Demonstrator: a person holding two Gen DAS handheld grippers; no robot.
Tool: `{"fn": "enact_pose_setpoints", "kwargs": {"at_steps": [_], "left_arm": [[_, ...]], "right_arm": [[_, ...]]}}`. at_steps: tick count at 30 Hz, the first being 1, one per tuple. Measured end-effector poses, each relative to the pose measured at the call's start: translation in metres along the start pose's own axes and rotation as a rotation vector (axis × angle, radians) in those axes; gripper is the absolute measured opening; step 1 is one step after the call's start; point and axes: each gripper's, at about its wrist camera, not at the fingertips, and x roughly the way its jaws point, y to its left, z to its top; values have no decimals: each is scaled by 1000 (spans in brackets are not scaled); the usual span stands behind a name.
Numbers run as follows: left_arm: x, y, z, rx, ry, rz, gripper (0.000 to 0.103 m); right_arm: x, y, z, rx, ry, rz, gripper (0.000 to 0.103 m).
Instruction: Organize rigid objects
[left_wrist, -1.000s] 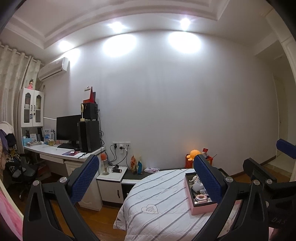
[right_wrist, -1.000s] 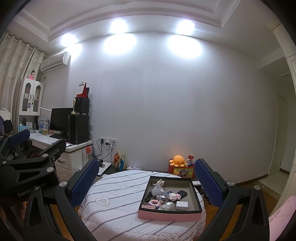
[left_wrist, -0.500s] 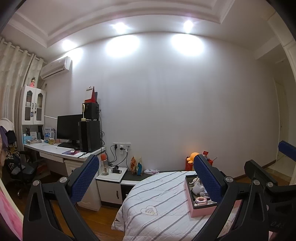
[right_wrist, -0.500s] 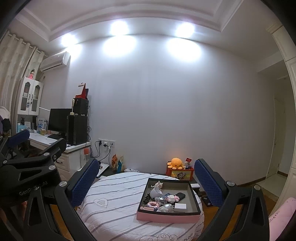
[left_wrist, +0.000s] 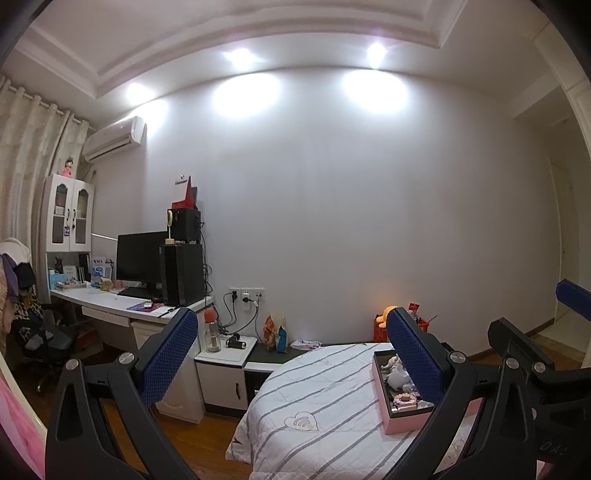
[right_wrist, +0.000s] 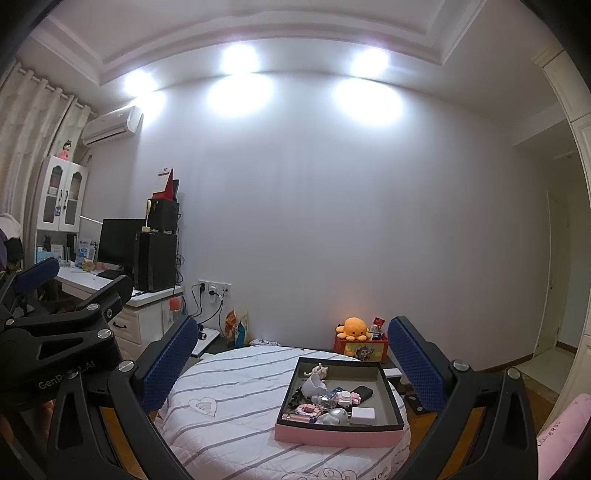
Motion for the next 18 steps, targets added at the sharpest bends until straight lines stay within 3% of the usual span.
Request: {"fn": "enact_pose_setpoints", "kwargs": {"at_steps": [18], "left_arm": [[-1,0,-2,1,-11,-18,103]], "right_arm": [[-3,0,0,1,-4,5,103]]}}
